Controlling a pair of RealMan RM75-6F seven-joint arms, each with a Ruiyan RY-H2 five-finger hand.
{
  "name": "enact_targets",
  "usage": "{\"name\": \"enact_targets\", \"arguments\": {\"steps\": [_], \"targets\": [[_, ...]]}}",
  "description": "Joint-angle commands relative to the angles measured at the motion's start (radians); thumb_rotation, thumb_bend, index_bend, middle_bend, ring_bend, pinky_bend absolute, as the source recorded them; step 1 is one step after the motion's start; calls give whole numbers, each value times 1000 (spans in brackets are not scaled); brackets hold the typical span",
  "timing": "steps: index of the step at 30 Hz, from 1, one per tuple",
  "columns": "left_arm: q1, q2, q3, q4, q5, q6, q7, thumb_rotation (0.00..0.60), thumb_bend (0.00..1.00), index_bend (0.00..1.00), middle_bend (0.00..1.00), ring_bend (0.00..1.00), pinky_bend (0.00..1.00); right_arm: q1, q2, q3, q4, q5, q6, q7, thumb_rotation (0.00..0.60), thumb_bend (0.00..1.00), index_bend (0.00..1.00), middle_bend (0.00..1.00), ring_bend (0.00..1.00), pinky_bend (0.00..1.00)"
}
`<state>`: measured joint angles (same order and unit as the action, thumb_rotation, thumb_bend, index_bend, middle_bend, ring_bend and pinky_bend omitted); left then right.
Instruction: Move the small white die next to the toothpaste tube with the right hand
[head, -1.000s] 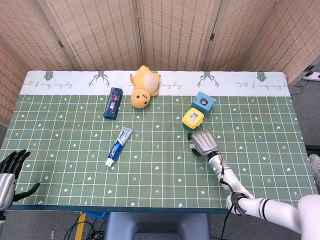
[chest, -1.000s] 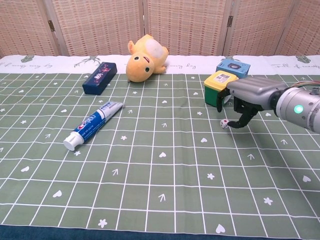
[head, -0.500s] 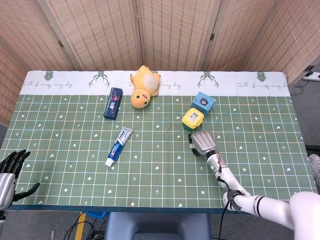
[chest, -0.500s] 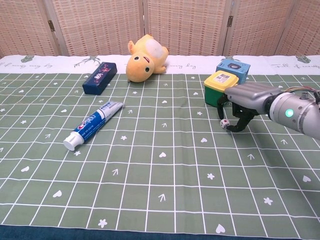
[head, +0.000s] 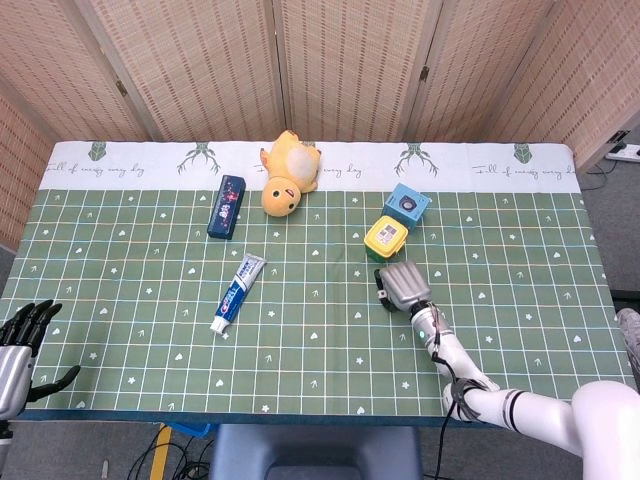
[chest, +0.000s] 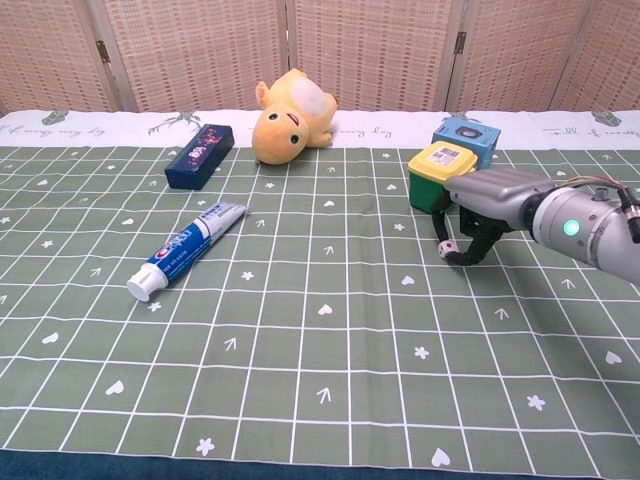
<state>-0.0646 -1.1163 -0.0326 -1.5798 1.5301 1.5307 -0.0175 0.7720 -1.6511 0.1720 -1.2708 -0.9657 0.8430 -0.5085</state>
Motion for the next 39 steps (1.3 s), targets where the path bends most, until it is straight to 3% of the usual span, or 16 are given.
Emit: {"name": "enact_targets", "arguments": {"steps": [1, 5, 10, 12, 14, 17, 27, 36, 39], "targets": [[0, -1, 0, 1, -2, -2, 0, 600, 204, 128, 114, 90, 183, -10, 27, 1, -52, -28, 17, 36, 600, 294, 608, 1000, 1000, 1000], [-1, -3, 1, 0, 5, -1, 0, 600, 204, 128, 114, 90, 183, -19, 73, 9, -133, -88, 57, 73, 600, 295, 612, 1000, 1000, 1000], [0, -4, 3, -2, 16, 8, 1, 600, 204, 128, 114, 90, 183, -55, 20, 47, -99, -333, 290, 291, 600, 326, 610, 1000, 1000, 1000], [3, -2, 3, -2, 17, 14, -2, 600, 205, 128, 114, 90, 183, -70, -22, 62, -53, -414, 397, 409, 600, 329, 465, 1000, 1000, 1000], [6, -3, 2, -1, 16, 19, -9, 600, 204, 126, 114, 90, 183, -76, -45, 68, -28, -455, 451, 479, 600, 307, 158, 1000, 1000, 1000], [9, -5, 4, 2, 15, 21, -12, 600, 204, 123, 114, 90, 183, -83, -45, 56, -14, -486, 472, 510, 600, 288, 2, 1000, 1000, 1000], [10, 4, 6, -6, 22, 23, -7, 600, 204, 118, 114, 90, 183, -116, 73, 22, -130, -473, 422, 403, 600, 287, 0, 1000, 1000, 1000], [10, 11, 4, -13, 18, 21, -5, 600, 204, 118, 114, 91, 183, -211, 343, -37, -399, -410, 402, 184, 600, 314, 0, 992, 994, 1000], [10, 8, 1, -11, 24, 29, -6, 600, 204, 118, 114, 90, 183, -258, 423, -61, -468, -403, 432, 152, 600, 327, 3, 931, 917, 970]]}}
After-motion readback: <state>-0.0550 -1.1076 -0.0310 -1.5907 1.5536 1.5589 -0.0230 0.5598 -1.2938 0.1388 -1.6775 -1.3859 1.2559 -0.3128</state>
